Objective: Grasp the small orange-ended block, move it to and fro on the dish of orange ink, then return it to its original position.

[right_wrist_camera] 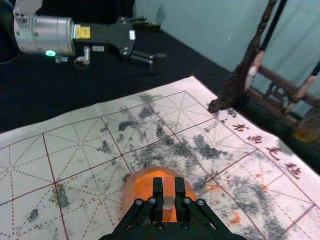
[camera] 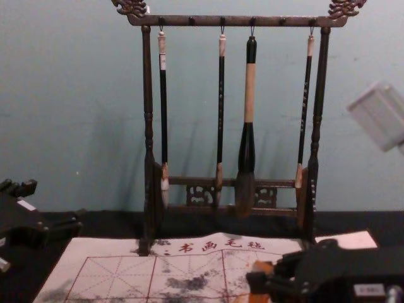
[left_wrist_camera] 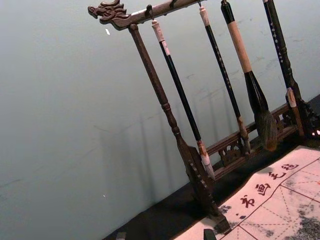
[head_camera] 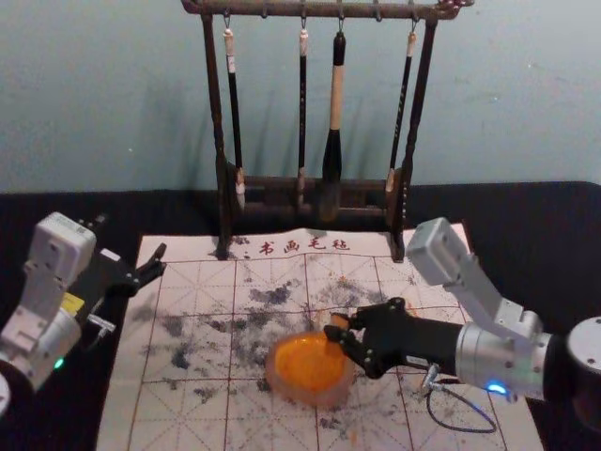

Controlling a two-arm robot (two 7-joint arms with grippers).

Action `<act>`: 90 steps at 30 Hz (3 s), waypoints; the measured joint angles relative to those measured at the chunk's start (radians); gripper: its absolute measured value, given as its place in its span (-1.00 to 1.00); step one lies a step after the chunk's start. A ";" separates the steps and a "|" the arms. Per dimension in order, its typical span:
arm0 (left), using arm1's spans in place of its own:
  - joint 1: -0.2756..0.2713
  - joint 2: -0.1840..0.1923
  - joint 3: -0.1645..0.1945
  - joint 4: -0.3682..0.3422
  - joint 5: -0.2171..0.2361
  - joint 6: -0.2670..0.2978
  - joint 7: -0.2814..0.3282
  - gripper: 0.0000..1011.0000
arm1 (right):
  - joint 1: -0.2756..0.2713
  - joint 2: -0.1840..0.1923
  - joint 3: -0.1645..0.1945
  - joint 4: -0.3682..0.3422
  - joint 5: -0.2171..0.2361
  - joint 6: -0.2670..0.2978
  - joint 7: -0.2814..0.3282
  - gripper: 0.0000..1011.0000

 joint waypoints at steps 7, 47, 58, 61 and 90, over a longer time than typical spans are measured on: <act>0.000 0.000 0.000 0.000 0.000 0.000 0.000 0.98 | -0.041 0.040 0.051 -0.048 0.038 -0.009 -0.028 -0.80; 0.000 0.000 0.000 0.000 0.000 0.000 0.000 0.98 | -0.193 0.120 0.216 -0.097 0.100 -0.018 -0.130 -0.80; 0.000 0.000 0.000 0.000 0.000 0.000 0.000 0.98 | -0.172 0.106 0.192 -0.067 0.083 -0.009 -0.117 -0.80; 0.000 0.000 0.000 0.000 0.000 0.000 0.000 0.98 | -0.162 0.099 0.181 -0.053 0.073 -0.005 -0.114 -0.80; 0.000 0.000 0.000 0.000 0.000 0.000 0.000 0.98 | -0.120 0.058 0.145 0.023 0.021 -0.014 -0.091 -0.80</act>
